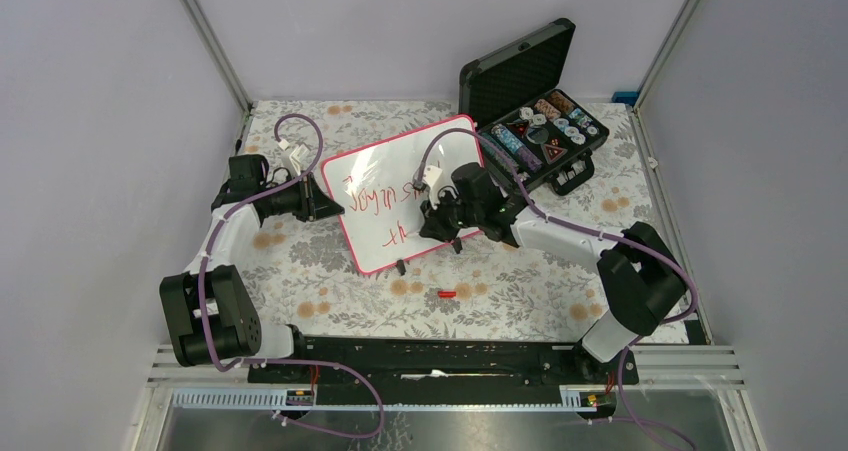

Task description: Write a sentence on the whiteboard

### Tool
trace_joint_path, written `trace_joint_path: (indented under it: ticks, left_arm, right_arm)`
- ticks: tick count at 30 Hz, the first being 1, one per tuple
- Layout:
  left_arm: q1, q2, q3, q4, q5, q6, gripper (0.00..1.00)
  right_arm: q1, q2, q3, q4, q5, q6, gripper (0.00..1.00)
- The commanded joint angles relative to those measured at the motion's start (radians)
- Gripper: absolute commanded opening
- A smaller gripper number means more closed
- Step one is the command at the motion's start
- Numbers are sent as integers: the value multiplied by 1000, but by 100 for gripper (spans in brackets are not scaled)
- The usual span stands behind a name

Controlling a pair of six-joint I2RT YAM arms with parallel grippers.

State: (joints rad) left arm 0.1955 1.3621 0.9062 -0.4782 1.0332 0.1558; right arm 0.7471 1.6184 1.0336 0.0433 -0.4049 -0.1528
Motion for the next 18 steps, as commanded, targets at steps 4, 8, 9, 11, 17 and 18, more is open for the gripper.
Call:
trace_joint_path:
  ticks: [4, 8, 9, 11, 17, 18]
  left_arm:
    - [2, -1, 16, 36, -31, 36, 0]
    - [2, -3, 17, 35, -31, 34, 0]
    - [2, -3, 17, 36, -31, 34, 0]
    - [2, -4, 17, 35, -30, 34, 0]
    - [2, -8, 17, 36, -31, 33, 0]
    - [2, -9, 17, 36, -31, 33, 0]
  right_arm:
    - [-5, -42, -31, 14, 3, -3, 0]
    - [-4, -67, -19, 9, -19, 5, 0]
    - [-5, -71, -13, 7, -18, 7, 0]
    - [-5, -78, 5, -4, -14, 7, 0]
    - [-17, -80, 23, -4, -4, 7, 0]
    - [-18, -78, 24, -5, 2, 6, 0]
